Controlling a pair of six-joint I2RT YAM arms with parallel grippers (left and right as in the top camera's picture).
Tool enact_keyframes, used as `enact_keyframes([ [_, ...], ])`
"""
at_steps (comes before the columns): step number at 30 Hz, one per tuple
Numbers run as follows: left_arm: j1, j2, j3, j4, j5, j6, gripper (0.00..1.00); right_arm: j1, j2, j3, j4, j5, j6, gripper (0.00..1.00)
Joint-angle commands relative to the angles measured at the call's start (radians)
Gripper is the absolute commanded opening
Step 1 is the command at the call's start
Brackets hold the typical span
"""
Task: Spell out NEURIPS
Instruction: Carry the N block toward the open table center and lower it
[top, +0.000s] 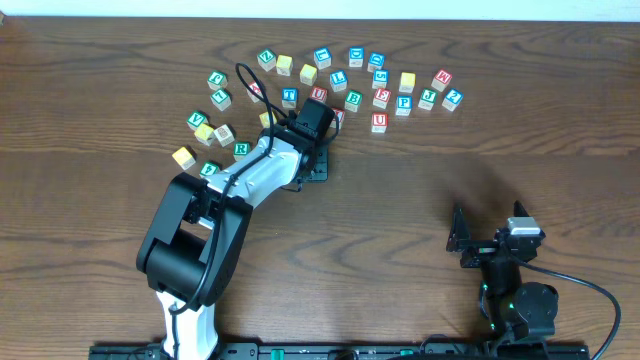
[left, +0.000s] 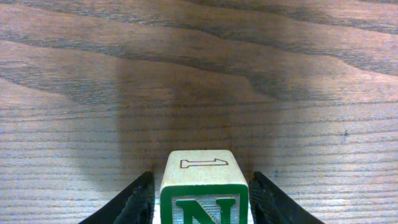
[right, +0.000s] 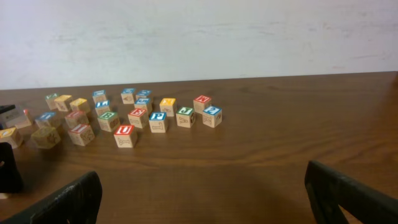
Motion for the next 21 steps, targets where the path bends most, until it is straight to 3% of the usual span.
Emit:
enact_keyframes([
  [1, 0.0, 0.017, 0.011, -0.006, -0.005, 0.025, 0.48, 0.009, -0.005, -0.004, -0.001, -0.002, 0.002, 0.99],
  [21, 0.0, 0.016, 0.013, 0.006, -0.006, 0.052, 0.48, 0.009, -0.005, -0.004, -0.001, -0.002, 0.002, 0.99],
])
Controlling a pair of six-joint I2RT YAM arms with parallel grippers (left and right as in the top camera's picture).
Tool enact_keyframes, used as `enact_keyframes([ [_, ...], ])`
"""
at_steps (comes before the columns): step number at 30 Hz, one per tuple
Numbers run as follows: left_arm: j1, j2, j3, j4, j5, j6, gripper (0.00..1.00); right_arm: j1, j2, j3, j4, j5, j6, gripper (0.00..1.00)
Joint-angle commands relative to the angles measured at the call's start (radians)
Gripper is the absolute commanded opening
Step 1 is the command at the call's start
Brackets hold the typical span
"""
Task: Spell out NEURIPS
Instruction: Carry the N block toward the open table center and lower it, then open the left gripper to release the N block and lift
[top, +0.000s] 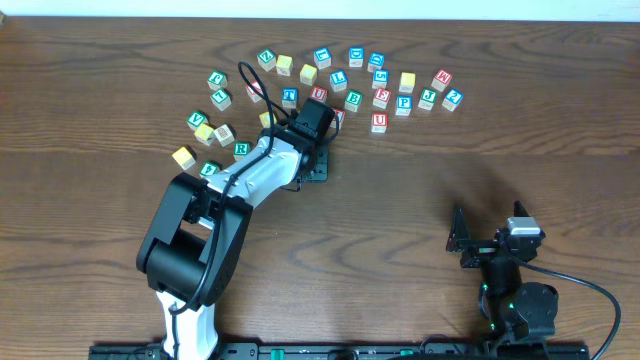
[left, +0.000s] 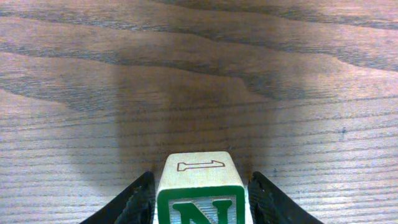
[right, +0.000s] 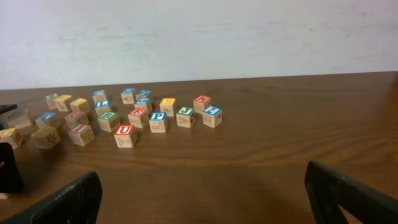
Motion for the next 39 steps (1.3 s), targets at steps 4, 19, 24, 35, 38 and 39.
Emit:
enact_keyframes([
  [4, 0.001, -0.014, 0.05, -0.041, -0.006, 0.014, 0.48, 0.009, -0.005, -0.004, -0.001, -0.002, 0.002, 0.99],
  [19, 0.055, -0.277, 0.124, -0.136, -0.006, 0.054, 0.69, 0.009, -0.005, -0.004, -0.001, -0.002, 0.002, 0.99],
  [24, 0.173, -0.363, 0.166, -0.238, -0.006, 0.055, 0.95, 0.009, -0.005, -0.003, -0.001, -0.002, 0.002, 0.99],
  [35, 0.283, -0.38, 0.166, -0.309, -0.006, 0.075, 0.99, 0.009, -0.005, -0.003, -0.001, -0.002, 0.002, 0.99],
  [38, 0.283, -0.38, 0.166, -0.307, -0.006, 0.085, 0.99, 0.009, -0.005, -0.003, -0.001, -0.002, 0.002, 0.99],
  [39, 0.283, -0.38, 0.166, -0.304, -0.006, 0.085, 0.99, 0.009, -0.005, -0.004, -0.001, -0.002, 0.002, 0.99],
])
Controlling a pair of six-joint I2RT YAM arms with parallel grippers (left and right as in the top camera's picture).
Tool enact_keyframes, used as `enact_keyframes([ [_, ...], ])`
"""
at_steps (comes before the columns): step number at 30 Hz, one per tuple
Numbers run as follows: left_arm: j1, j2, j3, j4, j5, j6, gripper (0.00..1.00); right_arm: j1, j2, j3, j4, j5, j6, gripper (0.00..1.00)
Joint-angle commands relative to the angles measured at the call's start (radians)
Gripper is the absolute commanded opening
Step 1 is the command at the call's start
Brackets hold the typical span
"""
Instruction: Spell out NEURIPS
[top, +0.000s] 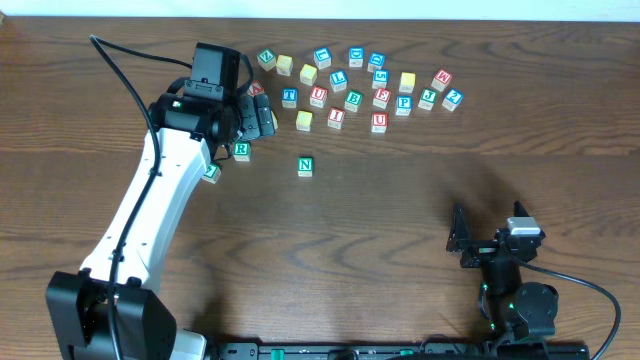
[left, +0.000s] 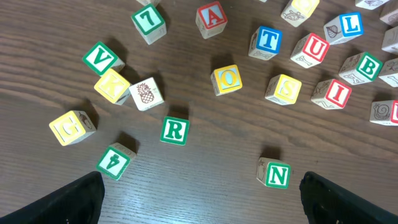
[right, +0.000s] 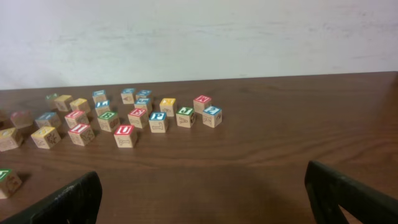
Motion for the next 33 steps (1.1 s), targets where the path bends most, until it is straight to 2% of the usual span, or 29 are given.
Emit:
enact_keyframes([
  [1, 0.002, -0.005, 0.021, 0.005, -0.004, 0.027, 0.99, 0.009, -0.005, -0.003, -0.001, -0.002, 0.002, 0.99],
  [33, -0.03, 0.156, 0.017, 0.249, -0.002, 0.045, 0.98, 0.009, -0.005, -0.003, -0.001, -0.002, 0.002, 0.99],
])
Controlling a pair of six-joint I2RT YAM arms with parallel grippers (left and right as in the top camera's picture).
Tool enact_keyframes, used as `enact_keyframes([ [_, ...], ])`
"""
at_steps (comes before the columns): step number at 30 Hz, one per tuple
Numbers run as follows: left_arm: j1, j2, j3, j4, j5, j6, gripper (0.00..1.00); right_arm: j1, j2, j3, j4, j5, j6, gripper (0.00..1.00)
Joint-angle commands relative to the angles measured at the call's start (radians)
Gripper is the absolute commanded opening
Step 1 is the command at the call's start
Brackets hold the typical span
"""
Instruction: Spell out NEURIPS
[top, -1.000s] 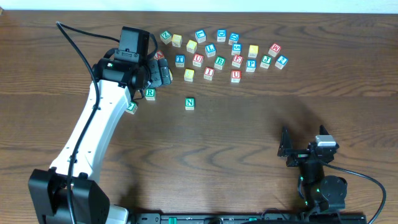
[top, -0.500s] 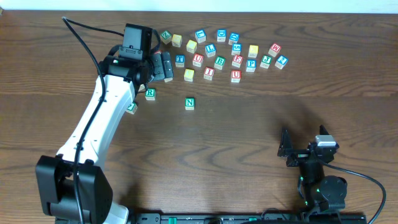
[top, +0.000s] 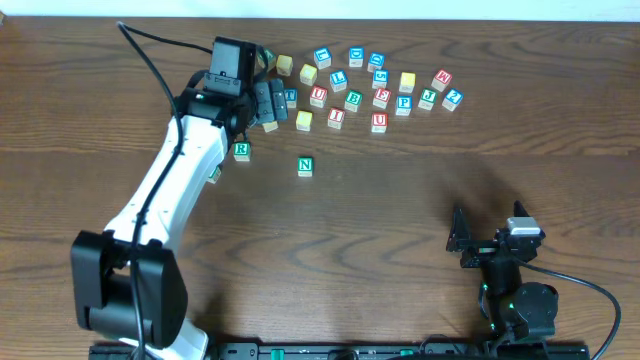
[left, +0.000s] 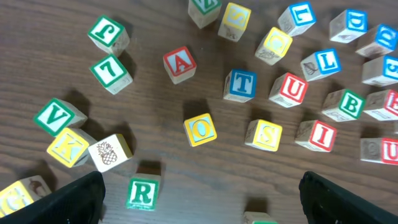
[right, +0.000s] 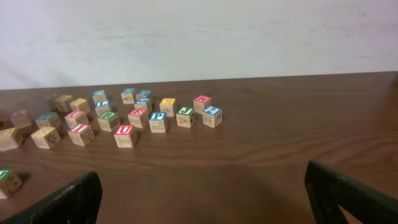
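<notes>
The green N block (top: 305, 166) stands alone on the table in front of the scattered letter blocks; only its top edge (left: 260, 218) shows in the left wrist view. My left gripper (top: 268, 103) hangs open and empty above the left of the cluster, over the yellow O (left: 200, 130) and blue T (left: 240, 84). Below it lie the green R (left: 142, 193), red U (left: 293, 89), yellow S (left: 267, 135) and red I (left: 322, 135). A blue P (top: 404, 103) lies further right. My right gripper (top: 462, 240) rests open at the front right, empty.
Other blocks surround these: red A (left: 180, 63), green V (left: 55, 116), green B (left: 349, 104), blue L (left: 326, 61), a pineapple block (left: 107, 152). A second red U (right: 124, 132) sits at the cluster's front. The wooden table (top: 420, 200) runs to a white wall (right: 199, 37).
My left gripper, still open, has shifted to the right and towards the back, from over the R and 4 blocks to over the A, T and O. The N block has stayed put.
First the N block sat between my left gripper's fingers, low over the table's middle, and it was the same shortly after. Later the N stood free on the table with the gripper open above the cluster's left. Now the gripper hovers further over the cluster. The right arm stayed still.
</notes>
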Motion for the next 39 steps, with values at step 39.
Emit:
enact_keyframes([
  [39, -0.136, 0.139, 0.017, 0.183, -0.003, 0.021, 0.98, 0.009, -0.005, -0.003, -0.001, -0.002, 0.002, 0.99],
])
